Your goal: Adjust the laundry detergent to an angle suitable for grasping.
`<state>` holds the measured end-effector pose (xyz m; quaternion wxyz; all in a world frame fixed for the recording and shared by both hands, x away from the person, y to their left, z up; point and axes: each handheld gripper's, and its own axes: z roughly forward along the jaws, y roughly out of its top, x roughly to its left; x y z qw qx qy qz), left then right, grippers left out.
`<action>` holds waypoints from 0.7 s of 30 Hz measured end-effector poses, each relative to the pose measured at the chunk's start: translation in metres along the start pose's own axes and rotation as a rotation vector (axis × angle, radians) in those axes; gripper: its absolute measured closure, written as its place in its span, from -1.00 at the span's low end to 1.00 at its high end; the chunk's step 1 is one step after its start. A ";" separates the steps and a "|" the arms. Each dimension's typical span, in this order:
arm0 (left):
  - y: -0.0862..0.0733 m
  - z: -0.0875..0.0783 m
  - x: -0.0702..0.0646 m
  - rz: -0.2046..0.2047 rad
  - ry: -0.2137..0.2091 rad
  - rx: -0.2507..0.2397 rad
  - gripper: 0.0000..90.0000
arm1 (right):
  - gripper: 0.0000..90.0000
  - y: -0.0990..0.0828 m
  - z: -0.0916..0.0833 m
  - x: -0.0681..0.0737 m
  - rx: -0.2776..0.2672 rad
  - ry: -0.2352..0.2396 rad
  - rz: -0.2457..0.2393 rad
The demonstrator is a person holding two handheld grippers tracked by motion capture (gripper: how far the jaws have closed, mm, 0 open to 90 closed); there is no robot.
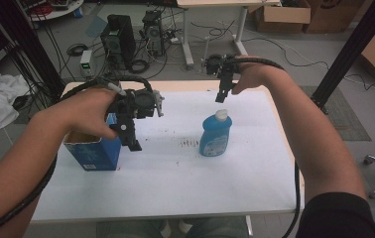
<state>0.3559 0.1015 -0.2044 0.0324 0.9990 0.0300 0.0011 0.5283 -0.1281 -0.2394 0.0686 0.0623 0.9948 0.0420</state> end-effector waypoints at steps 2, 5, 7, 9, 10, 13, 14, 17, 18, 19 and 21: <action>0.000 0.000 0.000 0.001 -0.001 -0.002 -1.00 | -1.00 0.000 0.000 0.000 0.002 0.001 -0.001; 0.000 0.002 -0.001 -0.001 -0.004 -0.003 -1.00 | -1.00 0.000 -0.002 -0.001 -0.016 0.003 0.007; 0.000 0.002 -0.001 0.000 -0.005 0.001 -1.00 | -1.00 0.000 -0.002 -0.002 -0.016 0.002 0.006; 0.000 0.002 -0.001 0.001 -0.006 0.003 -1.00 | -1.00 -0.001 -0.003 -0.001 -0.021 0.001 0.005; 0.000 0.002 -0.001 0.000 -0.006 0.003 -1.00 | -1.00 -0.002 -0.004 -0.001 -0.025 0.000 0.004; 0.000 0.002 -0.001 0.001 -0.004 0.005 -1.00 | -1.00 -0.003 -0.005 -0.002 -0.030 0.003 0.010; 0.000 0.002 -0.001 -0.003 -0.003 0.001 -1.00 | -1.00 -0.004 -0.007 -0.002 -0.031 0.002 0.015; 0.000 0.001 -0.002 -0.005 -0.003 0.000 -1.00 | -1.00 -0.005 -0.012 0.001 -0.047 0.004 0.008; -0.001 0.001 -0.002 -0.010 -0.003 -0.001 -1.00 | -1.00 -0.005 -0.015 0.003 -0.053 0.003 0.003; -0.001 0.001 -0.002 -0.010 -0.003 -0.001 -1.00 | -1.00 -0.006 -0.017 0.004 -0.055 0.000 -0.003; -0.002 0.000 -0.003 -0.017 0.001 0.005 -1.00 | -1.00 -0.007 -0.023 0.007 -0.067 0.001 -0.007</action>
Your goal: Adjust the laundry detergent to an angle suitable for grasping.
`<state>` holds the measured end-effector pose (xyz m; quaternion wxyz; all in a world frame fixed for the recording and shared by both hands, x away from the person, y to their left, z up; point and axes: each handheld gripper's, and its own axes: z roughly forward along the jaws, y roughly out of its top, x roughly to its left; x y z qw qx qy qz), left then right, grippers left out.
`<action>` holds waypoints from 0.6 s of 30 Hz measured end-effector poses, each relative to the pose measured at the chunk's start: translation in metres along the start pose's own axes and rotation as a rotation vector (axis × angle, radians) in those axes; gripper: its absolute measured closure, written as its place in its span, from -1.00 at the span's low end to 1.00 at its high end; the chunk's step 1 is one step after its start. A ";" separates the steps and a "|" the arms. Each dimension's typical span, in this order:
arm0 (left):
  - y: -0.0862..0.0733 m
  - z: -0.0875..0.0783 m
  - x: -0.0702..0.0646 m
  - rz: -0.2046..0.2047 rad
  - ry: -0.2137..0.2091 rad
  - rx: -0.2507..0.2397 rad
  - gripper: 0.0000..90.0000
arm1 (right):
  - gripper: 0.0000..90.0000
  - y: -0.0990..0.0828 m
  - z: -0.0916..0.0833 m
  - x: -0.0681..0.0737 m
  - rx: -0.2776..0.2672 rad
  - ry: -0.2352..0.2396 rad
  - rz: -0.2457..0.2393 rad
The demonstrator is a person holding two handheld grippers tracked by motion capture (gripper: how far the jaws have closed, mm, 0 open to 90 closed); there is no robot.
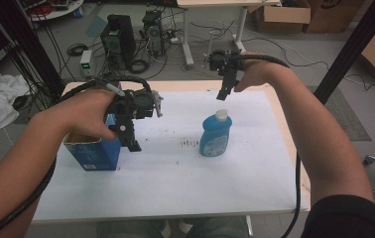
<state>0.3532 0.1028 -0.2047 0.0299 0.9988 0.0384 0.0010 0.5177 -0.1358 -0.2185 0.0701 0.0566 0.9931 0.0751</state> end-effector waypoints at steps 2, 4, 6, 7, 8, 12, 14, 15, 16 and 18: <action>0.000 0.000 0.000 0.001 0.001 0.001 -1.00 | -1.00 -0.001 -0.006 0.004 -0.006 -0.004 -0.011; 0.000 -0.001 -0.001 -0.001 0.004 0.000 -1.00 | -1.00 -0.001 -0.010 0.008 -0.014 0.000 -0.021; 0.000 -0.001 -0.001 -0.001 0.004 0.001 -1.00 | -1.00 -0.001 -0.012 0.010 -0.015 0.003 -0.024; 0.000 -0.002 -0.001 -0.003 0.004 0.003 -1.00 | -1.00 -0.001 -0.013 0.012 -0.015 0.003 -0.032; 0.000 -0.002 -0.001 -0.004 0.006 0.003 -1.00 | -1.00 -0.001 -0.015 0.014 -0.015 0.003 -0.037; 0.000 -0.002 -0.002 -0.008 0.006 -0.001 -1.00 | -1.00 -0.003 -0.021 0.022 -0.022 0.013 -0.059; 0.000 -0.002 -0.003 -0.009 0.007 0.001 -1.00 | -1.00 -0.004 -0.023 0.025 -0.026 0.014 -0.073; 0.000 -0.002 -0.003 -0.009 0.008 0.004 -1.00 | -1.00 -0.005 -0.024 0.027 -0.025 0.013 -0.078; 0.000 -0.002 -0.003 -0.008 0.008 0.002 -1.00 | -1.00 -0.005 -0.024 0.029 -0.022 0.014 -0.083; 0.000 -0.002 -0.003 -0.009 0.008 0.001 -1.00 | -1.00 -0.006 -0.024 0.034 -0.012 0.016 -0.093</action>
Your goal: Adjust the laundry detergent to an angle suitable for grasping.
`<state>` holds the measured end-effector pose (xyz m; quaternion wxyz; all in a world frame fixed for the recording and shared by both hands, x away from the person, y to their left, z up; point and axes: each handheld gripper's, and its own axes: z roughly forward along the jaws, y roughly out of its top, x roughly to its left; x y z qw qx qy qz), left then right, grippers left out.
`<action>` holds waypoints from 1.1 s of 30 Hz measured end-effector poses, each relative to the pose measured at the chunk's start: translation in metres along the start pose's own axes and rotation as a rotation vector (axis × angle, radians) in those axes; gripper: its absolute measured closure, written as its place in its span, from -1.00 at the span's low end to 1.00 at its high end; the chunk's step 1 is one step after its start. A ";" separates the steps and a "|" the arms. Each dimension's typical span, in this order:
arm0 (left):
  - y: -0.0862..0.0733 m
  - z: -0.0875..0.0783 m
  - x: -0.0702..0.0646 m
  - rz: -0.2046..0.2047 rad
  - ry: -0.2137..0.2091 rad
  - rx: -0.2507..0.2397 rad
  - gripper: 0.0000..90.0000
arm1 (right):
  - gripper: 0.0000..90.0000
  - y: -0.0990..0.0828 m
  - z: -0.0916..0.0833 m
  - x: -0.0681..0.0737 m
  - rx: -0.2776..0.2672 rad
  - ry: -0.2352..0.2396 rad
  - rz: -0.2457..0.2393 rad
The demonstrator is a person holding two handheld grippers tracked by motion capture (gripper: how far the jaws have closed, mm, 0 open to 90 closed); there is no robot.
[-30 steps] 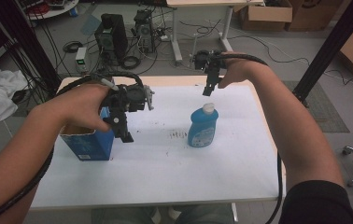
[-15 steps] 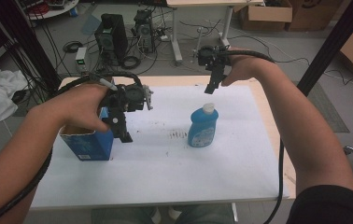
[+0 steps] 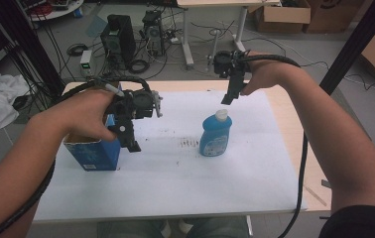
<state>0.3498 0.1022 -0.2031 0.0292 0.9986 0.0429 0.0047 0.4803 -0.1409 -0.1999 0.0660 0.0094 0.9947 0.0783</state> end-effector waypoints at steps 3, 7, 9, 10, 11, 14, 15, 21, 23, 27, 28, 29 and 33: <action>0.001 0.001 0.000 -0.001 -0.001 0.003 -1.00 | -1.00 0.001 0.000 0.007 0.006 0.008 -0.023; 0.001 0.003 0.000 0.001 -0.003 -0.001 -1.00 | -1.00 0.005 0.002 0.017 0.017 0.028 -0.057; 0.002 0.003 0.000 0.002 -0.006 0.004 -1.00 | -1.00 0.007 0.004 0.022 0.028 0.031 -0.071; 0.002 0.004 0.000 0.003 -0.006 0.001 -1.00 | -1.00 0.008 0.005 0.024 0.032 0.035 -0.079; 0.002 0.004 0.000 0.003 -0.006 0.001 -1.00 | -1.00 0.009 0.006 0.025 0.034 0.038 -0.081; 0.003 0.004 -0.001 0.005 -0.007 -0.002 -1.00 | -1.00 0.010 0.010 0.030 0.038 0.045 -0.097; 0.004 0.005 -0.001 0.009 -0.007 -0.002 -1.00 | -1.00 0.010 0.012 0.031 0.038 0.047 -0.100; 0.003 0.007 -0.002 0.006 -0.010 -0.001 -1.00 | -1.00 0.007 0.024 0.035 0.043 0.063 -0.102; 0.003 0.008 -0.001 0.005 -0.012 -0.001 -1.00 | -1.00 0.005 0.030 0.036 0.046 0.069 -0.099; 0.002 0.010 -0.001 0.005 -0.013 -0.002 -1.00 | -1.00 0.003 0.042 0.037 0.049 0.086 -0.096; 0.002 0.010 -0.001 0.005 -0.014 -0.003 -1.00 | -1.00 0.003 0.045 0.037 0.048 0.091 -0.096; 0.002 0.011 -0.001 0.007 -0.015 -0.003 -1.00 | -1.00 0.002 0.048 0.038 0.047 0.095 -0.097; 0.002 0.012 0.000 0.005 -0.015 -0.001 -1.00 | -1.00 0.002 0.059 0.040 0.060 0.100 -0.104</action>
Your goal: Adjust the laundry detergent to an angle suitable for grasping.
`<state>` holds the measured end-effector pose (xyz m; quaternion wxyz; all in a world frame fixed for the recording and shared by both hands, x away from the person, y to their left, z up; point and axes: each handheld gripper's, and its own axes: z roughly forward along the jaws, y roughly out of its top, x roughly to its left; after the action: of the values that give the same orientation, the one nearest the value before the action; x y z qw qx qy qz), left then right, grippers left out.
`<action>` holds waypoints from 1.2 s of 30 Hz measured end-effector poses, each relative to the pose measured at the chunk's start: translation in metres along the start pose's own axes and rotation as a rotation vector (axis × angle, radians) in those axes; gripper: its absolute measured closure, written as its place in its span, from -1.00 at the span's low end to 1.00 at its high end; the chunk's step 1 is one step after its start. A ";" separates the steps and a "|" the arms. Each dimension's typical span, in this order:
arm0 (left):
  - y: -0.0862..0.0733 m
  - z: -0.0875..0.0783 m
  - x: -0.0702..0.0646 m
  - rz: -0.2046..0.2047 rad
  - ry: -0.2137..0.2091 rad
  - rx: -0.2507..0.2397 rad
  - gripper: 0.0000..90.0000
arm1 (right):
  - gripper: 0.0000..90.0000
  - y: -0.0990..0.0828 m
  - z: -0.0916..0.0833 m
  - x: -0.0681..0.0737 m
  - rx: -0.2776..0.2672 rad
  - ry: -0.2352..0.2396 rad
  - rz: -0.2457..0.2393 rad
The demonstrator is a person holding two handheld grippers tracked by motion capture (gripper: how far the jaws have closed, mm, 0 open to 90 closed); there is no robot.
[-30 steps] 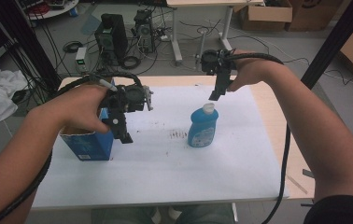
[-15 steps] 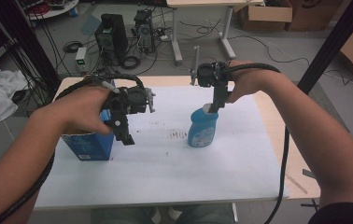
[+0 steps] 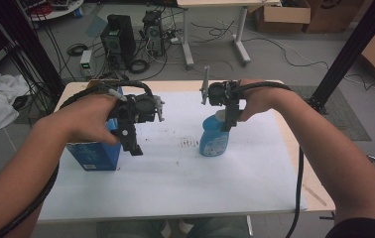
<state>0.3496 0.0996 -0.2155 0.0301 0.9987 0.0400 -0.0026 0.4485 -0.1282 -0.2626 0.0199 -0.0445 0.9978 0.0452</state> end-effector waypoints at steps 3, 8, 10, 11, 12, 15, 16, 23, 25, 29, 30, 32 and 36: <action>-0.001 0.001 0.000 -0.004 -0.003 -0.007 -1.00 | -1.00 0.001 0.006 0.001 0.004 0.005 -0.003; -0.001 0.002 0.000 -0.005 -0.003 0.001 -1.00 | -1.00 0.001 0.014 0.001 0.002 0.012 -0.016; -0.001 0.003 0.000 -0.005 -0.002 0.000 -1.00 | -1.00 0.001 0.016 0.001 0.002 0.014 -0.016; -0.001 0.003 0.000 -0.006 -0.002 0.001 -1.00 | -1.00 0.001 0.016 0.002 0.004 0.015 -0.014; -0.001 0.003 0.000 -0.006 -0.002 0.001 -1.00 | -1.00 0.001 0.016 0.002 0.004 0.015 -0.014; 0.000 0.003 0.000 -0.003 -0.002 0.006 -1.00 | -1.00 -0.001 0.020 0.002 0.008 0.017 -0.020; 0.001 0.004 0.000 -0.002 -0.001 0.006 -1.00 | -1.00 -0.001 0.021 0.003 0.014 0.019 -0.015; 0.002 0.006 0.001 -0.001 -0.007 0.006 -1.00 | -1.00 0.001 0.028 0.005 0.032 0.025 -0.050; 0.002 0.007 0.001 -0.002 -0.007 0.006 -1.00 | -1.00 0.001 0.029 0.005 0.029 0.025 -0.059; 0.001 0.007 0.002 -0.005 -0.008 0.005 -1.00 | -1.00 0.002 0.031 0.004 0.035 0.019 -0.057; 0.001 0.008 0.002 -0.007 -0.009 0.005 -1.00 | -1.00 0.002 0.031 0.004 0.032 0.020 -0.063; 0.001 0.008 0.003 -0.005 -0.008 0.007 -1.00 | -0.97 0.002 0.033 0.003 0.035 0.018 -0.060; 0.001 0.009 0.003 -0.006 -0.010 0.007 -1.00 | -0.94 0.001 0.035 0.002 0.032 0.018 -0.059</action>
<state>0.3531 0.0988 -0.2244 0.0269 0.9987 0.0427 -0.0080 0.4476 -0.1242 -0.2970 0.0128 -0.0737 0.9968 0.0281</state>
